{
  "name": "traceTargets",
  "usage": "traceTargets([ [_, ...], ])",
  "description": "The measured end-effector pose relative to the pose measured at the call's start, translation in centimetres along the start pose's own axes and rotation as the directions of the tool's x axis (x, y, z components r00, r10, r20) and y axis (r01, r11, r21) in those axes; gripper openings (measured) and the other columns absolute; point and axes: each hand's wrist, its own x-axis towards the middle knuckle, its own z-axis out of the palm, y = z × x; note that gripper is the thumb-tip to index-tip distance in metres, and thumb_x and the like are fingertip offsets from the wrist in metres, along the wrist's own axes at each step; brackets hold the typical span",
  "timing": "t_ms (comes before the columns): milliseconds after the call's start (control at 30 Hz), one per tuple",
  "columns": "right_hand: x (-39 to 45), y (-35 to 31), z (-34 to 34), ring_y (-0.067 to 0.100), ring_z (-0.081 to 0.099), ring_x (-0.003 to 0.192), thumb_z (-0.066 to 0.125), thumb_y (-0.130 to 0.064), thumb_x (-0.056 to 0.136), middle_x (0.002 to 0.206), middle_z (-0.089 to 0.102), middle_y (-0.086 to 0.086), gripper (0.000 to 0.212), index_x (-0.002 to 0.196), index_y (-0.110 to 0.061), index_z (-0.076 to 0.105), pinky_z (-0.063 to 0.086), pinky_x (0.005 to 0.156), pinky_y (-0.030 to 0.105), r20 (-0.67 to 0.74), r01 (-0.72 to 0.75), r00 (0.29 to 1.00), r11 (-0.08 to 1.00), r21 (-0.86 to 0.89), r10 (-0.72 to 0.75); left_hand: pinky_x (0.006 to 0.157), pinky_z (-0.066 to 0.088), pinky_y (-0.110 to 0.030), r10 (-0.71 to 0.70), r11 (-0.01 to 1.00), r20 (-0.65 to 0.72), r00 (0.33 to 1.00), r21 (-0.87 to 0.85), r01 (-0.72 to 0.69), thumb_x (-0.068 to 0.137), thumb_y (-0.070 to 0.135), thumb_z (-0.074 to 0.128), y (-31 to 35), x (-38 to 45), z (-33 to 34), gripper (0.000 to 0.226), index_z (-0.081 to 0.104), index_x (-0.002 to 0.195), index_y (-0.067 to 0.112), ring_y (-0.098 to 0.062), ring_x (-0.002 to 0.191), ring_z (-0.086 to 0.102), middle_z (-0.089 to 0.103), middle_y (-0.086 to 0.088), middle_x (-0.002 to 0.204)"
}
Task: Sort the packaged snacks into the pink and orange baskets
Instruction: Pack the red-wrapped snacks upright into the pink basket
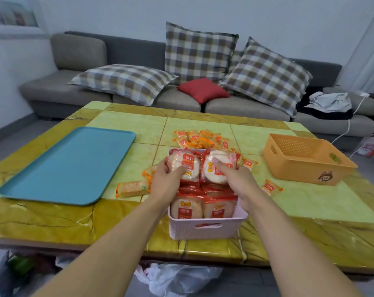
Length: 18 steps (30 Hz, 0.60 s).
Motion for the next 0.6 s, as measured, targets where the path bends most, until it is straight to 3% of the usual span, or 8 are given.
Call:
traceTargets([
  [100, 1.3, 0.2, 1.6, 0.019, 0.063, 0.115, 0.082, -0.051, 0.079, 0.13, 0.066, -0.003, 0.074, 0.14, -0.02, 0.054, 0.049, 0.077, 0.028, -0.033, 0.049, 0.998, 0.998, 0.045, -0.047, 0.068, 0.063, -0.038, -0.029, 0.999, 0.022, 0.999, -0.015, 0.029, 0.091, 0.024, 0.072, 1.1, 1.4, -1.1, 0.037, 0.059, 0.126, 0.024, -0.02, 0.083, 0.077, 0.076, -0.001, 0.104],
  [167, 1.9, 0.0, 2.4, 0.022, 0.052, 0.13, 0.083, -0.045, 0.08, 0.146, 0.05, -0.002, 0.098, 0.156, -0.02, 0.028, 0.045, 0.089, 0.031, -0.066, 0.039, 0.997, 0.997, 0.064, -0.035, 0.065, 0.062, -0.036, -0.034, 0.998, 0.025, 0.999, -0.045, 0.035, 0.091, 0.024, 0.072, 1.4, 1.9, -1.7, 0.051, 0.052, 0.138, 0.024, -0.02, 0.084, 0.077, 0.074, -0.002, 0.112],
  [233, 2.3, -0.1, 2.4, 0.025, 0.046, 0.135, 0.082, -0.04, 0.083, 0.154, 0.041, 0.004, 0.102, 0.159, -0.023, 0.017, 0.043, 0.095, 0.034, -0.097, 0.033, 0.995, 0.998, 0.06, -0.027, 0.063, 0.061, -0.033, -0.019, 0.998, 0.012, 1.0, -0.065, 0.02, 0.092, 0.025, 0.072, 1.3, 2.0, -2.0, 0.07, 0.036, 0.151, 0.029, -0.018, 0.089, 0.075, 0.069, 0.0, 0.124],
  [267, 2.4, -0.1, 2.2, 0.024, 0.049, 0.131, 0.081, -0.039, 0.084, 0.153, 0.042, 0.004, 0.096, 0.157, -0.024, 0.023, 0.046, 0.095, 0.035, -0.115, 0.05, 0.992, 0.998, 0.043, -0.045, 0.063, 0.061, -0.03, 0.008, 0.999, 0.006, 1.0, -0.053, -0.007, 0.093, 0.025, 0.072, 1.2, 2.1, -2.1, 0.074, 0.032, 0.154, 0.03, -0.016, 0.093, 0.074, 0.066, 0.002, 0.127],
  [333, 2.5, -0.2, 1.9, 0.019, 0.06, 0.111, 0.08, -0.04, 0.085, 0.138, 0.055, 0.002, 0.069, 0.142, -0.024, 0.046, 0.051, 0.077, 0.03, -0.158, 0.106, 0.981, 0.994, -0.028, -0.109, 0.069, 0.061, -0.029, 0.079, 0.997, -0.014, 0.997, 0.011, -0.079, 0.094, 0.027, 0.07, 1.0, 2.1, -2.1, 0.069, 0.035, 0.154, 0.029, -0.012, 0.098, 0.071, 0.066, 0.008, 0.125],
  [433, 2.9, -0.1, 1.6, 0.013, 0.065, 0.092, 0.08, -0.043, 0.083, 0.116, 0.066, -0.001, 0.041, 0.114, -0.023, 0.063, 0.048, 0.062, 0.027, -0.204, 0.153, 0.964, 0.982, -0.11, -0.173, 0.085, 0.061, -0.04, 0.114, 0.992, -0.051, 0.992, 0.054, -0.111, 0.094, 0.029, 0.069, 1.0, 2.1, -2.2, 0.064, 0.041, 0.152, 0.028, -0.013, 0.101, 0.071, 0.067, 0.007, 0.126],
  [533, 3.0, -0.2, 1.2, 0.016, 0.066, 0.091, 0.078, -0.064, 0.068, 0.109, 0.067, -0.004, 0.045, 0.094, -0.03, 0.064, 0.056, 0.072, 0.038, -0.27, 0.132, 0.941, 0.956, -0.263, -0.205, 0.092, 0.057, -0.043, 0.13, 0.986, -0.116, 0.985, 0.125, -0.115, 0.094, 0.033, 0.069, 1.1, 1.8, -2.2, 0.072, 0.032, 0.155, 0.026, -0.018, 0.123, 0.059, 0.05, 0.003, 0.148],
  [600, 2.6, -0.5, 0.9, 0.018, 0.062, 0.097, 0.069, -0.077, 0.063, 0.109, 0.062, -0.006, 0.051, 0.086, -0.032, 0.061, 0.055, 0.08, 0.043, -0.307, 0.084, 0.921, 0.893, -0.442, -0.239, 0.085, 0.055, -0.035, 0.133, 0.983, -0.174, 0.976, 0.151, -0.107, 0.091, 0.037, 0.073, 0.9, 1.6, -2.4, 0.078, 0.03, 0.155, 0.025, -0.019, 0.125, 0.054, 0.045, 0.001, 0.15],
])
